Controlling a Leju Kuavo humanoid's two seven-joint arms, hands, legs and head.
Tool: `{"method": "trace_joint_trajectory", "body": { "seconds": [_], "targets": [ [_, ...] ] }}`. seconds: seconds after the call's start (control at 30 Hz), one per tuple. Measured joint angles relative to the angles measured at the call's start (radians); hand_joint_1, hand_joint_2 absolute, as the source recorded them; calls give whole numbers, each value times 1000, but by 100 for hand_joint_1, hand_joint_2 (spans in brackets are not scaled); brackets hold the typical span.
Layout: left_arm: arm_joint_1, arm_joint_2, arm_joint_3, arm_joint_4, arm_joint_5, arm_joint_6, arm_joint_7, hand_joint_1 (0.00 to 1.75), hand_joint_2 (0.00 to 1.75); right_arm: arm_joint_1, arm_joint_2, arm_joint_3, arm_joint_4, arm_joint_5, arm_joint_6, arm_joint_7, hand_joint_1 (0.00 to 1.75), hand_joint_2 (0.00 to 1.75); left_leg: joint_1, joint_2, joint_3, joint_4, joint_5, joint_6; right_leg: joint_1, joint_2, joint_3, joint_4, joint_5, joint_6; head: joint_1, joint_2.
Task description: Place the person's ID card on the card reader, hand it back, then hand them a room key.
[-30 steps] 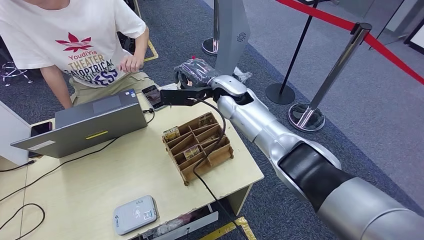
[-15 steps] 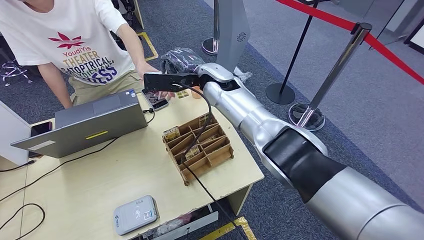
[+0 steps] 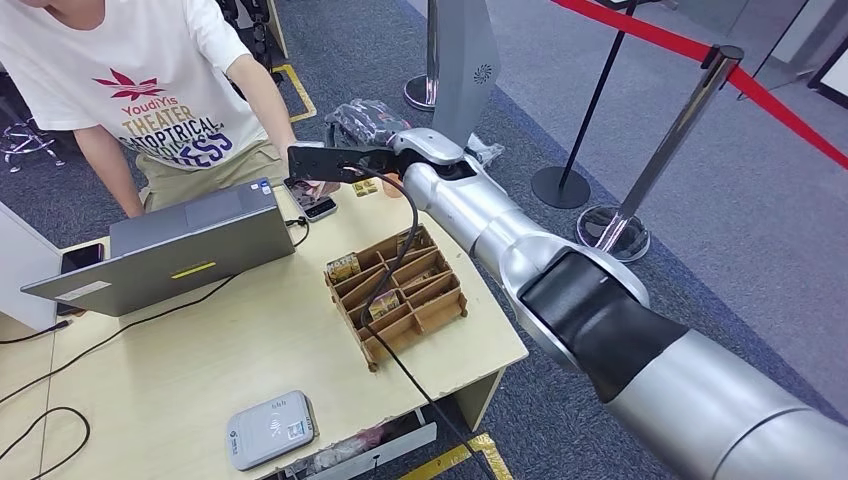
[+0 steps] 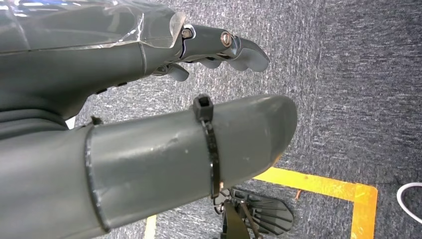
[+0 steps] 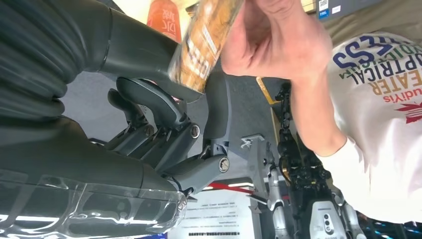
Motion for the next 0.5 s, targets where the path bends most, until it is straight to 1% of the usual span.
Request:
{"method": "trace_joint_trajectory", "body": {
  "seconds": [0.03,0.07,0.13,0.17,0.2,0.27,0.5],
  "targets": [
    [0,0,0,0,0,0,0,0,0,0,0,0,3,0,-1,0,152,175,0,0,0,0,0,0,0,0,0,0,0,0,0,0],
    [0,0,0,0,0,0,0,0,0,1,1,0,6,0,-3,0,141,175,0,0,0,0,0,0,0,0,0,0,0,0,0,0],
    [0,0,-1,0,-1,0,0,0,0,4,1,0,10,1,-7,0,88,175,0,0,0,0,0,0,0,0,0,0,0,0,0,0],
    [0,0,-1,0,-2,0,0,0,0,6,1,0,12,1,-9,0,51,175,0,0,0,0,0,0,0,0,0,0,0,0,0,0],
    [0,0,-2,0,-2,0,0,0,0,8,1,0,14,1,-10,0,22,175,0,0,0,0,0,0,0,0,0,0,0,0,0,0],
    [0,0,-2,0,-4,0,0,0,0,13,1,0,15,2,-13,0,0,175,0,0,0,0,0,0,0,0,0,0,0,0,0,0],
    [0,0,-8,0,-7,0,0,0,0,32,1,-4,8,-4,-49,-14,0,175,0,0,0,0,0,0,0,0,0,0,0,0,0,0]
  ]
}}
